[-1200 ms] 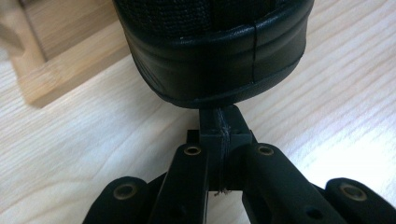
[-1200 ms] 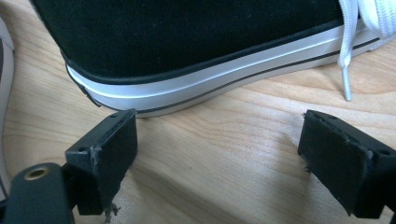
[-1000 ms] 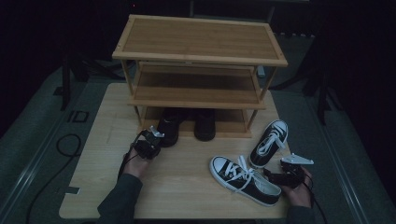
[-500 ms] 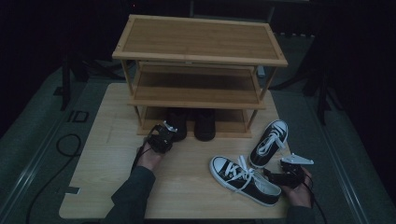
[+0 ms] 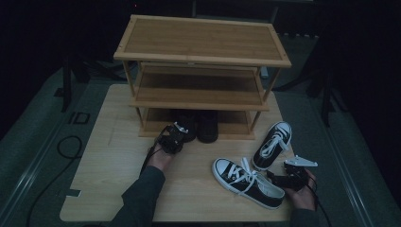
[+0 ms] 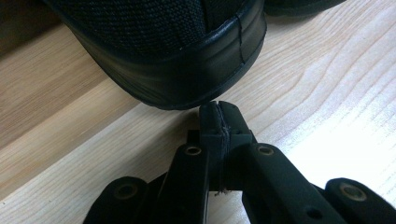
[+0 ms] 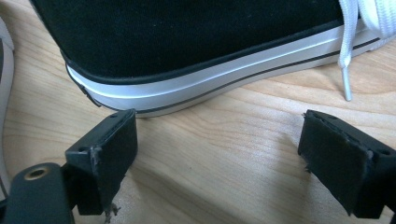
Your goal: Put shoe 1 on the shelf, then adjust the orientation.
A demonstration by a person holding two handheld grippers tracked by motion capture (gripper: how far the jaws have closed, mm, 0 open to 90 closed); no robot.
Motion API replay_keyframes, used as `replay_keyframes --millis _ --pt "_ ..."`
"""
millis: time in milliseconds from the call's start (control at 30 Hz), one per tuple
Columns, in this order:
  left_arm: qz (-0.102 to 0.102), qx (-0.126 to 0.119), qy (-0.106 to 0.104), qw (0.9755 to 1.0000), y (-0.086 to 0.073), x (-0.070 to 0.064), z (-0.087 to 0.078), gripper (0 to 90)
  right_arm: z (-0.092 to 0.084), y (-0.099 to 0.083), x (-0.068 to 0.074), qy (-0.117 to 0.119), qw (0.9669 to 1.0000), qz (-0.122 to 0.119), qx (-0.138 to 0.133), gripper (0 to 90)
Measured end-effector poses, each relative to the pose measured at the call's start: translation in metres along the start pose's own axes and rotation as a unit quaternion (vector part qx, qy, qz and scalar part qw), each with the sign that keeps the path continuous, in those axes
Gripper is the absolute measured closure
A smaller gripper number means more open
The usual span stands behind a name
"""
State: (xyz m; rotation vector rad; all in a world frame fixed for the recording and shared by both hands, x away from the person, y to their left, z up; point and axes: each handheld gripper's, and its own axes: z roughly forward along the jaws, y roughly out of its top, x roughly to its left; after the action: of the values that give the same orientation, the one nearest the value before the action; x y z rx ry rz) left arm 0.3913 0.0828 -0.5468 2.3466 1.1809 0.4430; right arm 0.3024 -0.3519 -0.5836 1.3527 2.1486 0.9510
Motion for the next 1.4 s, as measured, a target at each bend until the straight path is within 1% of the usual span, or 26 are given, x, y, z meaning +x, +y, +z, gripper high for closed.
replay_keyframes --millis 133,233,333,433,533,633,767,833,900,1000,1200,1267,1300,1367,1400 --pt "0.002 0.002 -0.004 1.0000 0.001 0.001 0.000 89.2 0.000 0.000 0.000 0.000 1.0000 0.000 0.000 11.7" --pt "0.006 -0.002 -0.007 1.0000 -0.001 0.001 -0.002 84.6 0.000 0.000 0.000 0.000 1.0000 0.000 0.000 11.7" --pt "0.007 -0.009 -0.010 0.9999 -0.004 0.002 -0.008 81.0 0.000 0.000 0.000 0.000 1.0000 0.000 0.000 11.8" --pt "0.013 -0.016 -0.014 0.9997 -0.008 0.006 -0.015 76.4 0.000 0.000 0.000 0.000 1.0000 0.000 0.000 11.7" --pt "0.009 -0.024 -0.014 0.9996 -0.014 0.010 -0.021 73.1 0.000 0.000 0.000 0.000 1.0000 0.000 0.000 11.8" --pt "0.003 -0.038 -0.014 0.9992 -0.020 0.015 -0.025 69.4 0.000 0.000 0.000 -0.001 1.0000 0.000 0.000 11.8" --pt "-0.002 -0.036 -0.007 0.9993 -0.028 0.021 -0.027 66.2 0.000 0.000 0.000 -0.001 1.0000 0.000 0.000 11.8" --pt "-0.006 -0.032 0.000 0.9995 -0.032 0.023 -0.028 65.1 0.000 0.000 0.000 -0.001 1.0000 0.000 0.000 11.8" --pt "-0.011 -0.035 0.001 0.9993 -0.036 0.025 -0.030 64.1 0.000 0.000 0.000 -0.001 1.0000 0.000 0.000 11.8" --pt "-0.008 -0.037 0.005 0.9993 -0.041 0.027 -0.035 62.9 0.000 0.000 0.000 -0.001 1.0000 0.000 0.000 11.8" --pt "-0.012 -0.051 0.004 0.9986 -0.050 0.030 -0.044 61.5 0.000 0.000 0.000 -0.001 1.0000 0.000 0.000 11.9" --pt "-0.010 -0.053 0.004 0.9985 -0.052 0.030 -0.045 60.9 0.000 0.000 0.000 -0.001 1.0000 0.000 0.000 11.9" --pt "-0.008 -0.055 0.003 0.9985 -0.056 0.029 -0.045 60.6 0.000 0.000 0.000 -0.001 1.0000 0.000 0.000 11.9" --pt "-0.011 -0.058 0.000 0.9983 -0.062 0.028 -0.044 60.3 0.000 0.000 0.000 -0.001 1.0000 0.000 0.000 11.9" --pt "-0.009 -0.054 0.000 0.9985 -0.063 0.028 -0.044 60.3 0.000 0.000 0.000 -0.001 1.0000 0.000 0.000 11.9"
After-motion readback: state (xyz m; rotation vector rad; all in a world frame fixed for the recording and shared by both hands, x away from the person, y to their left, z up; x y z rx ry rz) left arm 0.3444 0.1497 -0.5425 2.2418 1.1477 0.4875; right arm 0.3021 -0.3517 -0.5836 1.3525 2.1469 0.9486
